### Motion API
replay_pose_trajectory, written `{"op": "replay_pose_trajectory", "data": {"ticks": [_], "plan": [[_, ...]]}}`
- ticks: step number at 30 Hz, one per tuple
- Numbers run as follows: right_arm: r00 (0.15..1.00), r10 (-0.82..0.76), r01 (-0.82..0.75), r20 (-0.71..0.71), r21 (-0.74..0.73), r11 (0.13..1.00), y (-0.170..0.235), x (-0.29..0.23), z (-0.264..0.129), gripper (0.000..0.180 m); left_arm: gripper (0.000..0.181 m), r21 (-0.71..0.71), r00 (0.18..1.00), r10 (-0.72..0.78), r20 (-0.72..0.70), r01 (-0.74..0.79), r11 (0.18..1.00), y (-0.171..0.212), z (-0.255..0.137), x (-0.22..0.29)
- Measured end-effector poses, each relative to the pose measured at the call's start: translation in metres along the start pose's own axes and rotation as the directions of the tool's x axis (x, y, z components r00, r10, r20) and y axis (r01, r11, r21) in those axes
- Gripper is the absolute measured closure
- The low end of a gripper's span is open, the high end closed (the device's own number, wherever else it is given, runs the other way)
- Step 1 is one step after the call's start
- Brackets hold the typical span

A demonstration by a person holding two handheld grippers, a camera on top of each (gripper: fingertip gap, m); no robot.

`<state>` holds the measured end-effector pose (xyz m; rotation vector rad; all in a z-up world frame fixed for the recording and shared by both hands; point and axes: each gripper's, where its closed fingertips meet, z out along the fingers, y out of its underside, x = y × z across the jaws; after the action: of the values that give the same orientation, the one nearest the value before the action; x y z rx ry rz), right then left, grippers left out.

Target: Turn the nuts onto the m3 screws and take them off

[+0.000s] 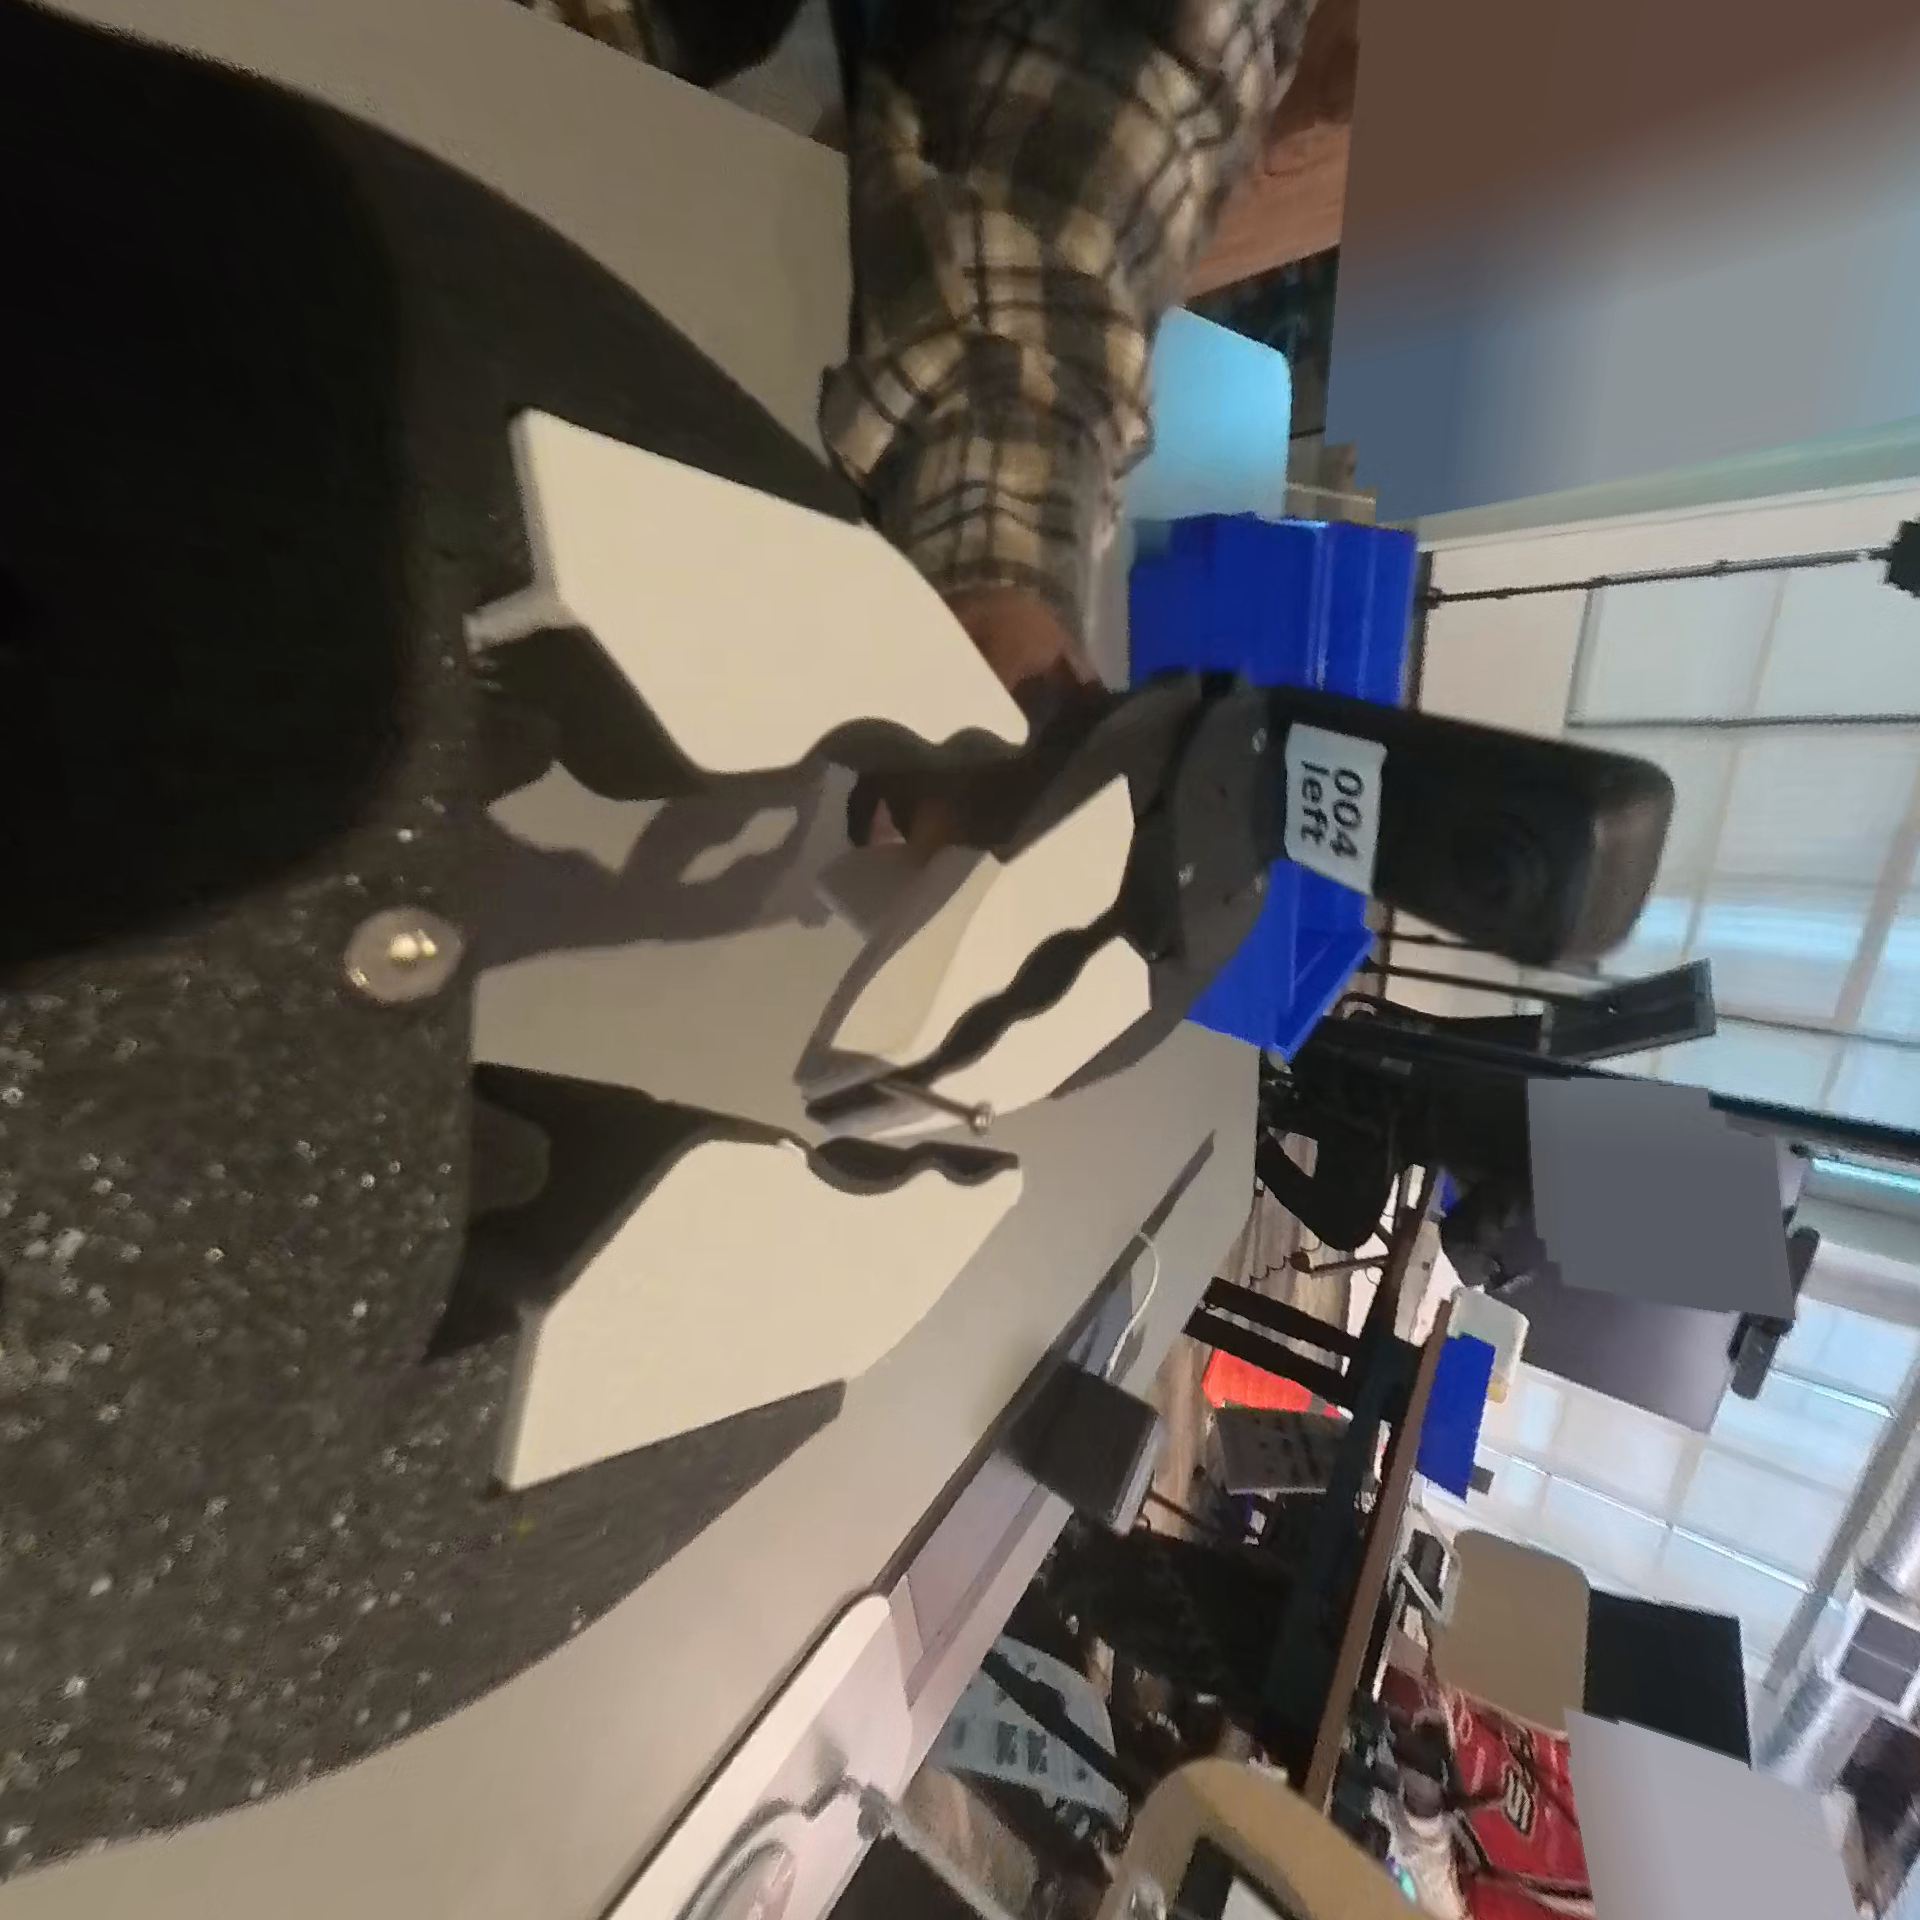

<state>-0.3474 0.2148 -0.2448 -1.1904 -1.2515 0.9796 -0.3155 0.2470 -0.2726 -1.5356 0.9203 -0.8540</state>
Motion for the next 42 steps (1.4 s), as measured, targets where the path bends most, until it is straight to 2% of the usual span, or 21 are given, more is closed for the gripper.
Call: {"op": "replay_pose_trajectory", "data": {"ticks": [5,8,11,13,19,24,29,31,34,39,42], "plan": [[0.999,-0.026,0.024,-0.040,-0.037,0.999,0.011,0.001,-0.009,0.115,0.179,-0.050,0.995,-0.092,-0.036,0.090,0.995,0.007,0.001,-0.001],[0.996,0.017,-0.018,-0.082,-0.020,1.000,0.011,0.010,-0.009,0.100,0.179,-0.067,0.991,-0.123,-0.054,0.119,0.991,0.008,0.002,0.001],[0.998,0.032,-0.033,-0.045,-0.013,0.999,0.012,0.006,-0.003,0.096,0.179,-0.082,0.990,-0.125,-0.062,0.120,0.989,0.010,0.004,0.003],[1.000,0.022,-0.022,-0.007,-0.020,1.000,0.013,-0.002,-0.001,0.103,0.179,-0.085,0.990,-0.133,-0.056,0.128,0.988,0.011,0.004,0.002],[0.998,0.009,-0.010,-0.061,-0.018,1.000,0.010,0.003,-0.010,0.102,0.179,-0.093,0.987,-0.143,-0.068,0.137,0.986,0.012,0.004,0.002],[0.999,0.038,-0.038,-0.012,-0.023,0.999,0.013,-0.004,0.001,0.099,0.179,-0.095,0.989,-0.130,-0.071,0.123,0.988,0.012,0.005,0.005],[0.998,0.046,-0.046,-0.045,0.001,0.999,0.010,-0.003,-0.008,0.100,0.179,-0.095,0.988,-0.136,-0.067,0.130,0.987,0.012,0.003,0.002],[0.996,0.062,-0.062,-0.057,0.006,0.998,0.010,0.003,-0.005,0.095,0.179,-0.098,0.988,-0.133,-0.077,0.125,0.987,0.012,0.005,0.005],[0.995,0.096,-0.096,0.001,0.014,0.995,0.010,-0.004,0.001,0.098,0.179,-0.099,0.989,-0.131,-0.071,0.124,0.987,0.013,0.005,0.004],[0.996,0.082,-0.082,-0.032,0.009,0.997,0.012,-0.004,-0.008,0.100,0.179,-0.094,0.988,-0.143,-0.065,0.137,0.986,0.013,0.002,0.000],[0.993,0.108,-0.107,-0.040,0.022,0.994,0.010,0.005,-0.004,0.095,0.179,-0.103,0.989,-0.128,-0.079,0.120,0.987,0.014,0.005,0.005]]}}
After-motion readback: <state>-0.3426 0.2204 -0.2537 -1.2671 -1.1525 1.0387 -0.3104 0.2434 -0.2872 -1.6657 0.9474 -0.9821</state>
